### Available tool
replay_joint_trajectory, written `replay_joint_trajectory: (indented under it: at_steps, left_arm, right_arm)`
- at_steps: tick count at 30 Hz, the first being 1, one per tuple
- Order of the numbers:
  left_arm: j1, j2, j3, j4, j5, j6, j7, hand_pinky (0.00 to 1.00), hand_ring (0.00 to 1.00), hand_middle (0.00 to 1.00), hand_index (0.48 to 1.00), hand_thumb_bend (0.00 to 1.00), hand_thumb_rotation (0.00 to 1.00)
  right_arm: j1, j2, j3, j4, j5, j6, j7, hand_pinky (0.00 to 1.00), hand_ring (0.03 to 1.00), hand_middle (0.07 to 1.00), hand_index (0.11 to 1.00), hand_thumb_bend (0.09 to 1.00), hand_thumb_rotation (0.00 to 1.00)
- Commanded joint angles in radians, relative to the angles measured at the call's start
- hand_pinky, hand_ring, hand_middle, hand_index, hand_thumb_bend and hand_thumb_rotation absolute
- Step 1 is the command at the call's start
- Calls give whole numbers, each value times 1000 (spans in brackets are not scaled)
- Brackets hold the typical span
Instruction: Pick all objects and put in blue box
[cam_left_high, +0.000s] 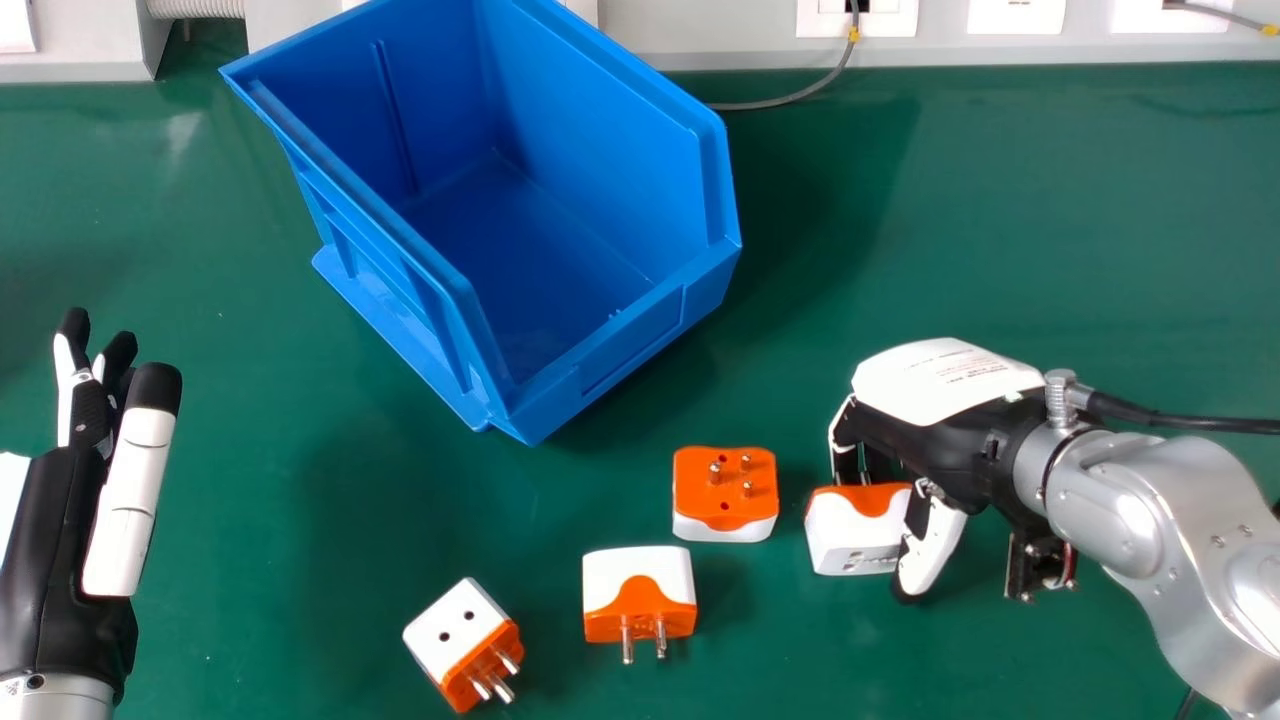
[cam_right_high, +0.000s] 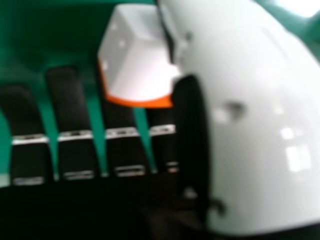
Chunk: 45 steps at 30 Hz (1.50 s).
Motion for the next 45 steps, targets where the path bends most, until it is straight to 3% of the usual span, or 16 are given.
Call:
replay_joint_trajectory:
  at_steps: [1, 7, 18, 36, 45]
  left_arm:
    - [-6, 14, 13, -23, -8, -3, -2, 992, 1000, 1000, 1000, 775, 967]
    - [-14, 21, 15, -18, -8, -2, -4, 987, 1000, 1000, 1000, 768, 960]
    - [-17, 30, 17, -36, -3, 22, -3, 978, 1000, 1000, 999, 757, 945]
    - [-21, 31, 23, -44, -8, 30, -8, 956, 998, 997, 989, 750, 919]
    - [-25, 30, 21, -46, -12, 35, -10, 949, 996, 995, 984, 744, 910]
  right_arm:
    - [-4, -9, -21, 3, -5, -23, -56, 425, 469, 533, 500, 525, 7]
    - [7, -1, -26, 1, -15, -17, -128, 423, 474, 524, 482, 521, 4]
    - [20, 13, -24, 0, -40, 11, -160, 410, 481, 516, 463, 512, 1]
    - [-2, 25, -38, 28, 18, 45, -70, 352, 439, 470, 511, 499, 0]
    - [-5, 46, -51, 14, 46, 116, -17, 337, 433, 470, 521, 495, 0]
